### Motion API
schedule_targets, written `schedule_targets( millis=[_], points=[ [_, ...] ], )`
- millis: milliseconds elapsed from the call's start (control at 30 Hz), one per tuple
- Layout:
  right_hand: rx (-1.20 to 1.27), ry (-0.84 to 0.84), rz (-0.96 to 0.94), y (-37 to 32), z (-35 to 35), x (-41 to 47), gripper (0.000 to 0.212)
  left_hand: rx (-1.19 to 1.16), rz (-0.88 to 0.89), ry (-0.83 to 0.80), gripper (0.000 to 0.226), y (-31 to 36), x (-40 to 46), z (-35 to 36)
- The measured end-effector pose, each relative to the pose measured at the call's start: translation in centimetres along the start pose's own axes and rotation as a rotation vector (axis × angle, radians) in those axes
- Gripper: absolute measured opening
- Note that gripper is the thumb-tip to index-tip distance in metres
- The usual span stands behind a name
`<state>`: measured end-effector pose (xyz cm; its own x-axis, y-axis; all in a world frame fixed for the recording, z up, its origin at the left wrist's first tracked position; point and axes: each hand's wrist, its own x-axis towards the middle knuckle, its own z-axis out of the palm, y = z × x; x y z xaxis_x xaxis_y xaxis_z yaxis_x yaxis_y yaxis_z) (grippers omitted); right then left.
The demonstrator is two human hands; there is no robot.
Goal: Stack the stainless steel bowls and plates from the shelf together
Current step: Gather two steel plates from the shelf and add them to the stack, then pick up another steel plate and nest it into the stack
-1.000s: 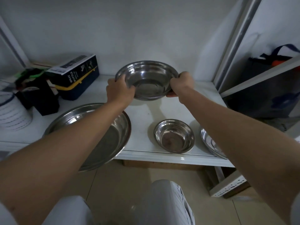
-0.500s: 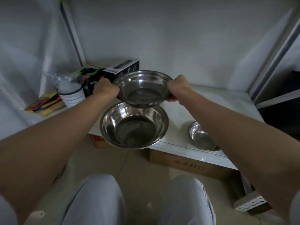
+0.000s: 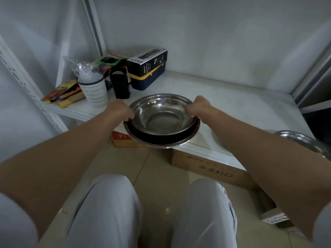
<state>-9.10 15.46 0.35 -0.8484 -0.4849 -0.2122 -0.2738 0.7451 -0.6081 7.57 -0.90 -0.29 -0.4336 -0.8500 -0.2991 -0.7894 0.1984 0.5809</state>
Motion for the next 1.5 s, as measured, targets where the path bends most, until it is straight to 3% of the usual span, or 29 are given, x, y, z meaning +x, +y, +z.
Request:
schedule_targets(
  millis=[233,367,533,733,833,933,1167,1500],
  points=[
    [-0.095,0.019,-0.012,0.5,0.9,0.0,0.01,0.185,0.062,0.048,0.022,0.2,-0.2,0.5],
    [-0.209,0.04,-0.015,0.3,1.0,-0.3,0.035,0.214,0.085,0.033,0.021,0.5,-0.2,1.0],
    [-0.196,0.072,-0.062,-0.6,0.9,-0.9,0.037,0.211,0.162,0.074,0.02,1.0,-0.2,1.3],
    [-0.137,0.142,-0.297,-3.0,0.5,-2.1,0.051,0.15,0.301,0.107,0.011,2.2,-1.1,0.7],
    [-0.137,0.157,-0.372,-3.9,-0.1,-2.8,0.056,0.105,0.382,0.139,0.042,3.1,-1.9,0.3],
    [-0.133,0.163,-0.397,-3.9,-1.1,-3.1,0.06,0.083,0.467,0.161,0.055,4.4,-3.2,-0.1],
    [-0.129,0.229,-0.325,-0.3,-6.0,-4.1,0.061,0.043,0.554,0.131,0.053,8.6,-6.5,1.7],
    [-0.068,0.3,-0.017,11.7,-12.1,-5.2,0.054,0.036,0.652,-0.135,0.042,14.5,-12.0,13.1]
  ],
)
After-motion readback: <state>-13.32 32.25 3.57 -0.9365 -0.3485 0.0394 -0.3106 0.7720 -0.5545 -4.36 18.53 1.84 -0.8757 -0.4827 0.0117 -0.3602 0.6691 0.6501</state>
